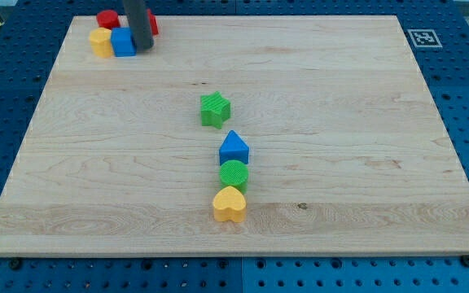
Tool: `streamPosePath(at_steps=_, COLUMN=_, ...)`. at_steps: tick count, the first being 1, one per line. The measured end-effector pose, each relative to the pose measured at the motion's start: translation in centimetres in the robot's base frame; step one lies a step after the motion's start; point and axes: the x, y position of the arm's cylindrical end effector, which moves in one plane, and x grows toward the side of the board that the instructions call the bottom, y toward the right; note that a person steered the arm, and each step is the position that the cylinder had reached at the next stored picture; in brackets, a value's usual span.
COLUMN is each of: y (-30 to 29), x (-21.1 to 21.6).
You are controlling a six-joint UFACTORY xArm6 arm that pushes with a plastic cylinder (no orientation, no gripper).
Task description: Push the red star into the red circle
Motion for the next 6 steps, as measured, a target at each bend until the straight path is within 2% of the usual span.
streamPosePath(at_steps=1, y=-0.7, x=-0.1)
streamPosePath(at_steps=3, y=6.1, x=-0.1)
streamPosePath(at_steps=4, y=8.1, x=-1.5)
streamPosePath(at_steps=5, y=8.0, x=-4.3)
streamPosePath(at_steps=6, y=6.6, x=-5.2)
